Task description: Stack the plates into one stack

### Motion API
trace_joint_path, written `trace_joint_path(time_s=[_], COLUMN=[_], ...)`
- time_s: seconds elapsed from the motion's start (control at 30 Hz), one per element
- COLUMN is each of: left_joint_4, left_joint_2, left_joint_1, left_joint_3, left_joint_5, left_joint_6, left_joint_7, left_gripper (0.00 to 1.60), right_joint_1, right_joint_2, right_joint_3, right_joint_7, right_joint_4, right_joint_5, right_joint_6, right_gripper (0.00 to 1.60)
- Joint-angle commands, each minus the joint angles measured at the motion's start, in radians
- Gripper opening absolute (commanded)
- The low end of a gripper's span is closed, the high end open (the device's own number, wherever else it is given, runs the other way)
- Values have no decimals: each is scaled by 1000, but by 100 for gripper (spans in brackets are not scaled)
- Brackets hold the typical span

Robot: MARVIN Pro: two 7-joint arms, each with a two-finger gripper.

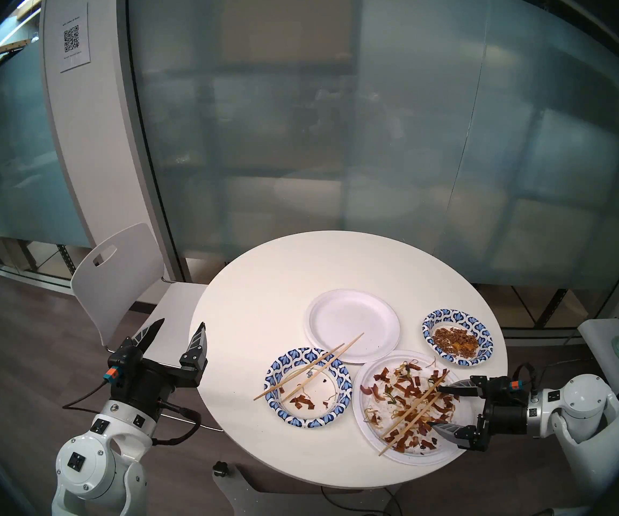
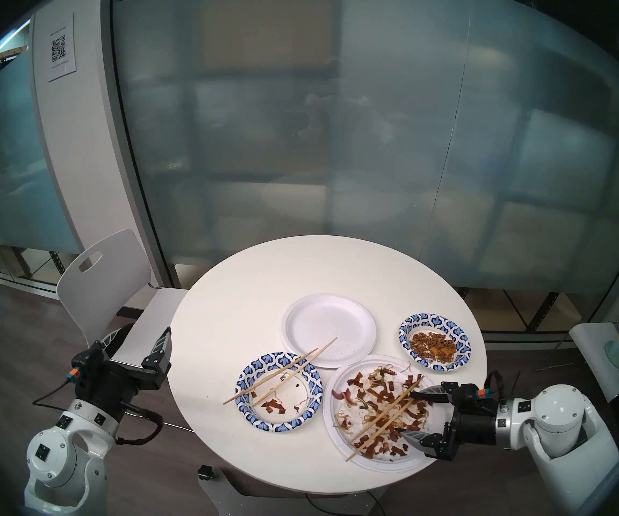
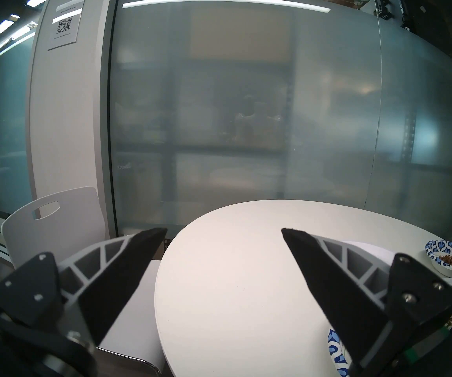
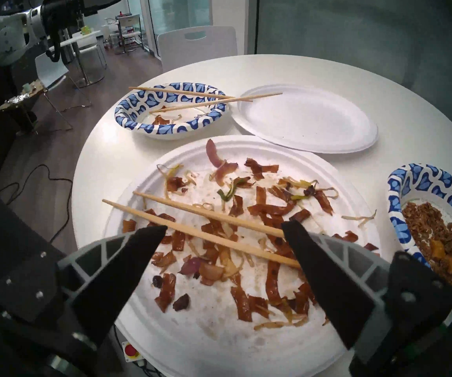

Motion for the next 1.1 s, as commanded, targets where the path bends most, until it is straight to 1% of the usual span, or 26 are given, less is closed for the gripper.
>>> trace_joint_path(time_s=[0.0,0.07,0.13,0.23,0.33,0.5,0.77,0.93,1.07], left_joint_4=[-20,-20,-20,-20,-20,-20,-20,-20,-20], left_joint_2=[2,2,2,2,2,2,2,2,2], left_joint_1=[0,0,0,0,0,0,0,0,0], left_joint_3=[1,1,1,1,1,1,1,1,1], left_joint_5=[2,2,2,2,2,2,2,2,2], left_joint_6=[-2,-2,-2,-2,-2,-2,-2,-2,-2], left_joint_7=[-2,-2,-2,-2,-2,-2,-2,-2,-2], left_gripper=[160,160,160,160,160,160,160,160,160], right_joint_1=[34,39,47,63,83,102,129,140,161], right_joint_2=[35,47,40,37,48,56,106,115,123], right_joint_3=[-22,-43,-60,-81,-99,-117,-147,-149,-168], right_joint_7=[5,8,1,-2,5,12,53,70,76], right_joint_4=[2,-9,-15,-24,-31,-41,-47,-47,-41], right_joint_5=[-30,-63,-78,-88,-103,-112,-148,-159,-180], right_joint_6=[-40,-56,-69,-63,-57,-48,-15,-11,-16], right_gripper=[160,160,160,160,160,160,160,160,160])
